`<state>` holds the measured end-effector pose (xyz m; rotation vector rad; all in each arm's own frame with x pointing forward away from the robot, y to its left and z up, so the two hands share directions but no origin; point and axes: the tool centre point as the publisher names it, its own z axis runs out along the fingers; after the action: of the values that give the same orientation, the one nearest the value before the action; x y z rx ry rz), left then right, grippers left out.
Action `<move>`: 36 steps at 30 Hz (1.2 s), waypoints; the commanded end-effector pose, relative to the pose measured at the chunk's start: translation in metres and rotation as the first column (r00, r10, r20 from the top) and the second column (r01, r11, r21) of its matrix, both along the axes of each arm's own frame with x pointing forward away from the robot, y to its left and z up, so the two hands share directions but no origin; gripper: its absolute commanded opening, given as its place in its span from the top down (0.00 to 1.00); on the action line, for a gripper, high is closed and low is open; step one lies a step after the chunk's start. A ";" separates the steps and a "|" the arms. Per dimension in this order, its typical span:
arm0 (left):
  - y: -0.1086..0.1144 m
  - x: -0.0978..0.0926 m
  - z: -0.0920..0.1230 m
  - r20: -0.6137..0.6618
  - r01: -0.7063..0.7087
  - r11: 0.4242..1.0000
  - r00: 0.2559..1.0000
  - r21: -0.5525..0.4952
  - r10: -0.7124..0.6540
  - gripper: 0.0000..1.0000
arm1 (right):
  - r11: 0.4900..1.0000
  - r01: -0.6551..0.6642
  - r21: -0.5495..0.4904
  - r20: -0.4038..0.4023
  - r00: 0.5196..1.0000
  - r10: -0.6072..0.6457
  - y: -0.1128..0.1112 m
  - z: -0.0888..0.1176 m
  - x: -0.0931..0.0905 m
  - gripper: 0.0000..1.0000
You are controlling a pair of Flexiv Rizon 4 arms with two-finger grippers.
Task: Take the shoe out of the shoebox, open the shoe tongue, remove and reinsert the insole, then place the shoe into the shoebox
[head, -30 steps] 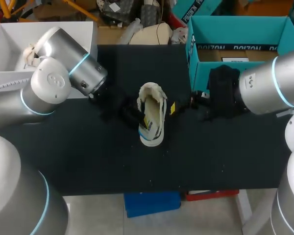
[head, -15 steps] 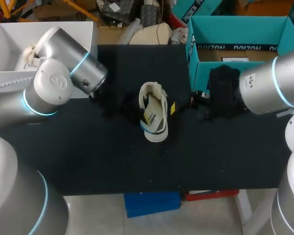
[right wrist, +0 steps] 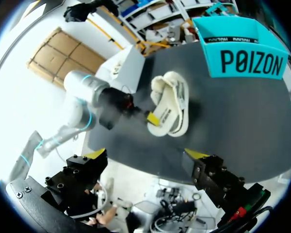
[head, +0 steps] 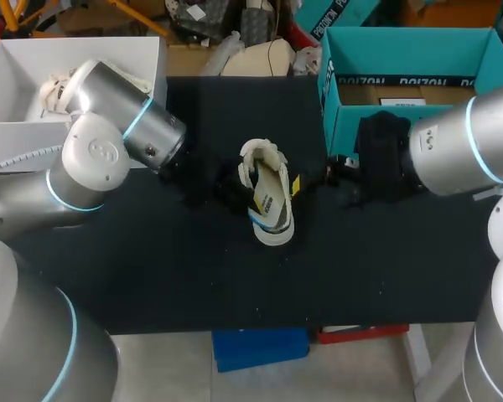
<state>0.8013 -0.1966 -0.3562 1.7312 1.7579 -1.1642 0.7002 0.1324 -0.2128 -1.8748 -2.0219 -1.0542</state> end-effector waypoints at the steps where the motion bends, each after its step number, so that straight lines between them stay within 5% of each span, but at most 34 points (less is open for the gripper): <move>1: -0.001 -0.014 0.005 0.001 -0.046 0.999 0.999 -0.003 0.046 1.00 | 1.000 0.002 -0.003 0.000 1.000 -0.002 0.002 0.000 0.000 0.00; 20: -0.008 -0.061 0.024 -0.059 -0.206 0.979 0.977 -0.012 0.205 1.00 | 1.000 0.002 -0.003 0.000 1.000 -0.002 0.002 0.000 0.000 0.00; 36: -0.020 -0.025 0.006 -0.058 -0.278 0.960 0.959 -0.027 0.276 1.00 | 1.000 0.002 -0.003 0.000 1.000 -0.002 0.002 0.000 0.000 0.00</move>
<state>0.7689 -0.2076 -0.3456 1.3871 1.9346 -1.1145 0.7000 0.1321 -0.2125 -1.8750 -2.0220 -1.0540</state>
